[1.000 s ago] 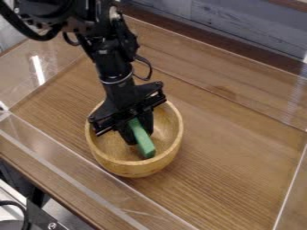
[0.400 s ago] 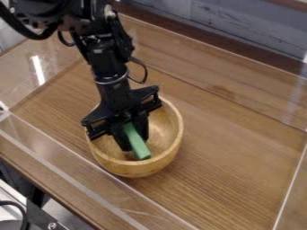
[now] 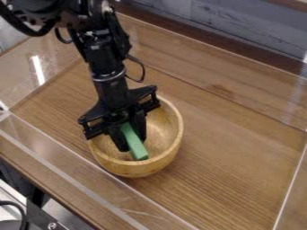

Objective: Remove the green block from inside the brown bowl and put it on the table

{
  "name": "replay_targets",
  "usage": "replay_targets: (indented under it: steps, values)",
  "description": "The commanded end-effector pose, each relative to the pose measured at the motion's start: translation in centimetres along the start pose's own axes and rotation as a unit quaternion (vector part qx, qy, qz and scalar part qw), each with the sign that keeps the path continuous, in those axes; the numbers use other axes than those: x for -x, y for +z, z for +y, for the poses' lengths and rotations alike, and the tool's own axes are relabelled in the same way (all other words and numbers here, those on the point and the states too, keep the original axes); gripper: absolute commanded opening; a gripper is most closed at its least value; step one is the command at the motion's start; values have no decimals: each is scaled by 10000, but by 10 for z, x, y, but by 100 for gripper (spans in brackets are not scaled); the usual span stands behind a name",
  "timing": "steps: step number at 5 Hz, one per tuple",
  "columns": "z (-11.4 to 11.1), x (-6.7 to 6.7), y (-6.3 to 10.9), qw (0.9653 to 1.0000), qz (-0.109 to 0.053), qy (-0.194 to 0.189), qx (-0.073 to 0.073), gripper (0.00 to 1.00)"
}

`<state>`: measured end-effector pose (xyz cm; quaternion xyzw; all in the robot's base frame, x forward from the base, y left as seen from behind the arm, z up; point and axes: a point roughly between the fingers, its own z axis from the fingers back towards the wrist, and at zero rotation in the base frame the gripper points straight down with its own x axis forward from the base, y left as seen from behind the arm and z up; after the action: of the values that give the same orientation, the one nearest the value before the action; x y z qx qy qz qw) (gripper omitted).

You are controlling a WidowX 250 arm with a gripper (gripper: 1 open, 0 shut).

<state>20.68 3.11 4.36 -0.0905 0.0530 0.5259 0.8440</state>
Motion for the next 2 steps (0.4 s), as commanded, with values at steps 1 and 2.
replay_targets:
  steps: [1,2]
  values:
    - [-8,-6,19,9995,-180,-49,269,0]
    - [-7,-6,22,9995,-120,-68,284,0]
